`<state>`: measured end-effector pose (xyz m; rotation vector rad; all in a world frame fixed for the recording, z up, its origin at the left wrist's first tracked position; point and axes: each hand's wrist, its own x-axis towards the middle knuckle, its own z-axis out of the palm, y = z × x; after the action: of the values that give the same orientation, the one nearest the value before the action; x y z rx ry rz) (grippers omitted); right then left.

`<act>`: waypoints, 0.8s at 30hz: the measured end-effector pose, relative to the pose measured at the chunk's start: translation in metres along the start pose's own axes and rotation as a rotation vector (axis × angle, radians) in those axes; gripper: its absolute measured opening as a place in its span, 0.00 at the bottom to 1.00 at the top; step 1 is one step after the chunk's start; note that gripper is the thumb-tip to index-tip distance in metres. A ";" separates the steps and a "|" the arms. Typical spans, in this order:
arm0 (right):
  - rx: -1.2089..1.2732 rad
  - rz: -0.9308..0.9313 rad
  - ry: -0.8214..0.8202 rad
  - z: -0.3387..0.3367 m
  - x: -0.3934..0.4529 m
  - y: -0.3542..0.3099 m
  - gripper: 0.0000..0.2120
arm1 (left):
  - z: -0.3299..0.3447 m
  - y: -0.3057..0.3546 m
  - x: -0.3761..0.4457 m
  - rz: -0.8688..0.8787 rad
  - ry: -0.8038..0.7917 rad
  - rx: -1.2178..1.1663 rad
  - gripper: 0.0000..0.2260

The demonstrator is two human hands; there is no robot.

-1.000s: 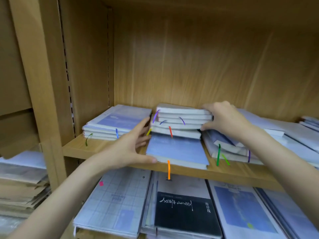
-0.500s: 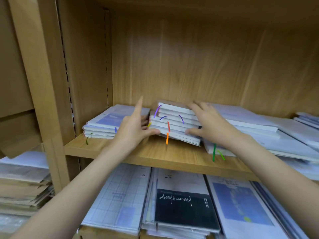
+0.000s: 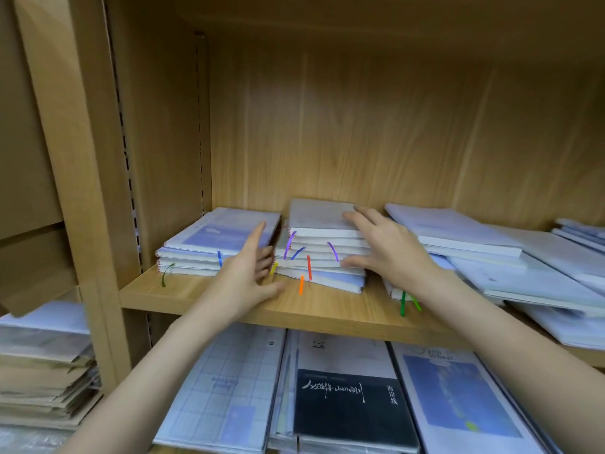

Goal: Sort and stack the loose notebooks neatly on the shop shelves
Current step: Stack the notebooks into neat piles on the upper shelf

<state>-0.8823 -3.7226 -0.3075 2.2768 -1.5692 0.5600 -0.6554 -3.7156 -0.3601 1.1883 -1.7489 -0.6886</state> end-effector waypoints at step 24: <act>0.076 0.070 -0.013 -0.004 0.013 -0.001 0.35 | -0.006 -0.002 -0.016 -0.048 0.210 -0.050 0.30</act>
<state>-0.8779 -3.7310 -0.2979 2.2919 -1.6669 0.6337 -0.6468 -3.7018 -0.3647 1.2253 -1.5250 -0.6089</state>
